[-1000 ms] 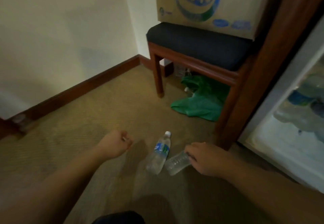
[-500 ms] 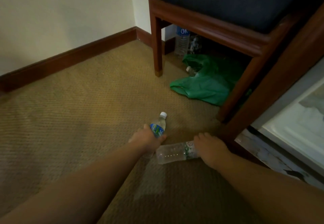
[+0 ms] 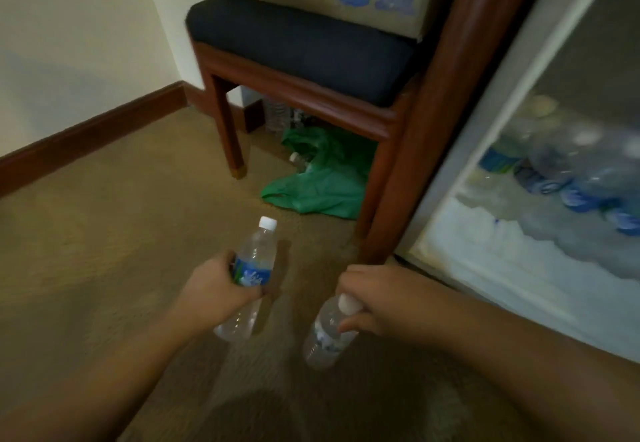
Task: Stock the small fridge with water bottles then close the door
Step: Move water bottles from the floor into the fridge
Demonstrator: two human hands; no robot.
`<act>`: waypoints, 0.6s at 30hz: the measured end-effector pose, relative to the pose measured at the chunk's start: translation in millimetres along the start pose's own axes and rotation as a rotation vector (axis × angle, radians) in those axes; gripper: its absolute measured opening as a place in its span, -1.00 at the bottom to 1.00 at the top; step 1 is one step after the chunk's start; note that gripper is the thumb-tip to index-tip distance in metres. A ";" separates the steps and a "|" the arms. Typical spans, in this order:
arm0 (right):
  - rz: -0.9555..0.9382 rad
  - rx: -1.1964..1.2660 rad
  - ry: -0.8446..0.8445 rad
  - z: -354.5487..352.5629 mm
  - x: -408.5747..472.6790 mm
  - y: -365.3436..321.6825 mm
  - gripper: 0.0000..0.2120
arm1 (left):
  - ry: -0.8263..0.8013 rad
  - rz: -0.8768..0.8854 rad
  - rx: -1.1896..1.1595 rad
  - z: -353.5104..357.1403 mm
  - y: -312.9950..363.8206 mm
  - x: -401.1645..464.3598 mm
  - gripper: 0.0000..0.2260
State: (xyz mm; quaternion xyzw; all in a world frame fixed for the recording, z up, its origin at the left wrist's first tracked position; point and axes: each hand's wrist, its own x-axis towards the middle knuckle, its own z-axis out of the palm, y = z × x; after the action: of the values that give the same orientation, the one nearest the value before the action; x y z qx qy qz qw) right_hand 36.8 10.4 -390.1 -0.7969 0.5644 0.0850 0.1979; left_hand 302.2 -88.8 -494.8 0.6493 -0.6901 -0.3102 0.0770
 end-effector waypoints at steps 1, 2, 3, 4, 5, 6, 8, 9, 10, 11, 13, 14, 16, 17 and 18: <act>0.017 0.039 0.031 -11.5 -17.0 5.4 -0.69 | -0.005 0.077 -0.014 -11.7 15.6 -11.6 -0.59; 0.041 0.088 0.067 -24.1 -34.5 10.7 -0.71 | -0.022 0.152 -0.029 -23.1 34.4 -23.8 -0.57; 0.076 0.136 0.106 -34.9 -53.7 17.3 -0.72 | -0.046 0.209 -0.046 -32.5 53.9 -36.5 -0.56; 0.118 0.178 0.152 -45.9 -73.5 24.8 -0.73 | -0.072 0.262 -0.068 -40.9 73.3 -49.9 -0.57; 0.169 0.222 0.207 -57.5 -93.8 31.3 -0.74 | -0.098 0.310 -0.089 -46.5 92.0 -62.5 -0.59; 0.228 0.263 0.271 -67.7 -114.6 37.6 -0.74 | -0.120 0.362 -0.113 -49.5 109.4 -73.9 -0.59; 0.340 0.316 0.397 -85.8 -152.9 50.1 -0.73 | -0.162 0.437 -0.165 -50.3 145.0 -95.8 -0.54; 0.393 0.329 0.446 -93.6 -170.0 56.2 -0.73 | -0.181 0.471 -0.193 -47.2 162.2 -104.2 -0.53; 0.447 0.346 0.490 -101.2 -185.9 61.3 -0.73 | -0.196 0.507 -0.222 -41.5 177.5 -109.4 -0.52; 0.502 0.366 0.528 -107.3 -200.3 67.5 -0.74 | -0.212 0.537 -0.256 -35.1 193.2 -112.9 -0.52; 0.598 0.370 0.583 -116.9 -223.3 78.8 -0.79 | -0.249 0.605 -0.316 -18.9 225.6 -118.4 -0.51; 0.649 0.352 0.602 -119.3 -232.3 84.6 -0.80 | -0.275 0.646 -0.330 -9.2 241.2 -119.3 -0.50; 0.766 0.302 0.639 -119.3 -246.5 98.3 -0.79 | -0.300 0.703 -0.353 11.5 270.8 -119.9 -0.49; 0.834 0.272 0.657 -117.5 -253.0 105.8 -0.79 | -0.297 0.710 -0.371 23.5 285.3 -119.6 -0.49; 0.898 0.244 0.673 -115.4 -259.0 112.9 -0.78 | -0.297 0.710 -0.390 36.4 299.5 -118.7 -0.50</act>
State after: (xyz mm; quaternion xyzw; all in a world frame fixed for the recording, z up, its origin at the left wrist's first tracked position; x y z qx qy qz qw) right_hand -169.0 155.0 -217.3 -0.4336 0.8851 -0.1635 0.0425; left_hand 46.7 24.5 -330.4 0.2932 -0.8028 -0.4791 0.2000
